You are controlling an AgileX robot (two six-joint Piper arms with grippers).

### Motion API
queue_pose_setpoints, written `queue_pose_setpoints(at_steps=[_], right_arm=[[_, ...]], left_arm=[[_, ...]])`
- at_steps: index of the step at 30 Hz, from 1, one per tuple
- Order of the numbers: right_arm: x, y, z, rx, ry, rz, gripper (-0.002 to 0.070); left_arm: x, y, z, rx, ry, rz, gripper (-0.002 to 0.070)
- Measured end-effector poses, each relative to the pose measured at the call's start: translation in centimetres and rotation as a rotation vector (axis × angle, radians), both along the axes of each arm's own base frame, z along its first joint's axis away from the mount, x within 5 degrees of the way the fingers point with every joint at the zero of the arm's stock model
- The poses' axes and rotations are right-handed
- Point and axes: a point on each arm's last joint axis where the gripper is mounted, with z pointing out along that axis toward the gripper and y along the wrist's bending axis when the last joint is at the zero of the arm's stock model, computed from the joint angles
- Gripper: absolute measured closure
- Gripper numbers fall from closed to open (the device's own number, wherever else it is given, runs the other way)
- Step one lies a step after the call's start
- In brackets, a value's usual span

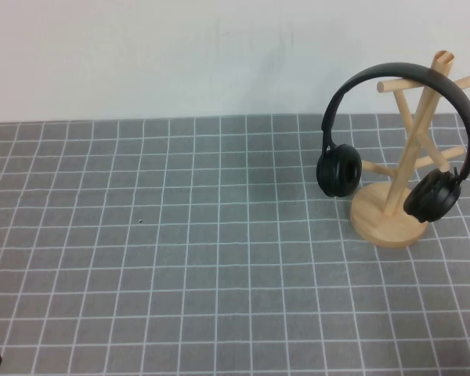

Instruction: Take out the headphones from the headphone stand

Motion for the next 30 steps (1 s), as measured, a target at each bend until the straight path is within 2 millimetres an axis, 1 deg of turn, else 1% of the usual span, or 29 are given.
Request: queue_pose_setpoints(at_steps=[25,27,30], right_arm=[[0.02,-0.04,0.07,-0.013,-0.007,0.0,0.0685],[0.06,0.11,0.17,0.029,-0.022,0.004,0.0685],[0.18,0.54,0.51,0.197,-0.072,0.005,0.0685]], left_arm=[[0.0,0.0,0.0,0.0,0.0,0.0,0.0681],[0.0,0.0,0.0,0.0,0.0,0.0,0.0681],[0.0,0.0,0.0,0.0,0.0,0.0,0.0681]])
